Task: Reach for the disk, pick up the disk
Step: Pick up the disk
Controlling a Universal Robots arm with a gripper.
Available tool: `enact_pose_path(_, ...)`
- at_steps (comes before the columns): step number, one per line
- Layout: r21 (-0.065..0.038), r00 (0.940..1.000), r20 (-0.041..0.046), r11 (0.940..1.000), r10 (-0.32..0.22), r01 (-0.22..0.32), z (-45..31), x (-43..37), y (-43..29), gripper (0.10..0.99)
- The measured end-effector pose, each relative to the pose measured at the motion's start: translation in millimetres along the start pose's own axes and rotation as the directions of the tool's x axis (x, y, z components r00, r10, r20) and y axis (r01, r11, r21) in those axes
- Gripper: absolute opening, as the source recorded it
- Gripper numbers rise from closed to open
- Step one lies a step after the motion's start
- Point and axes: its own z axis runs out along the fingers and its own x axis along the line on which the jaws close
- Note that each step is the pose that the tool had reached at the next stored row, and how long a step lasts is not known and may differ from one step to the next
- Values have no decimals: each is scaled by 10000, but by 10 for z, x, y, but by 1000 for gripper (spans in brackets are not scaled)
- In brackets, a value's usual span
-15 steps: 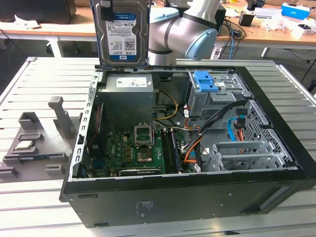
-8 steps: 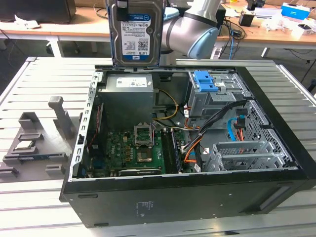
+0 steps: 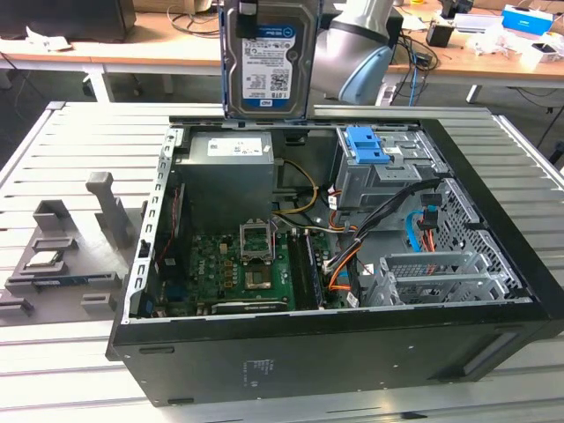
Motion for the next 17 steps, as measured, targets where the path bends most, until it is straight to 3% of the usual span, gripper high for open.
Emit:
enact_pose_path(4,-4,10000,-2,10000,0,0,-6,2,-107,365)
enact_pose_path(9,-4,10000,0,10000,0,0,-5,22,-116,365)
enact_pose_path(17,-3,10000,-1,10000,-1,1,0,257,-111,365)
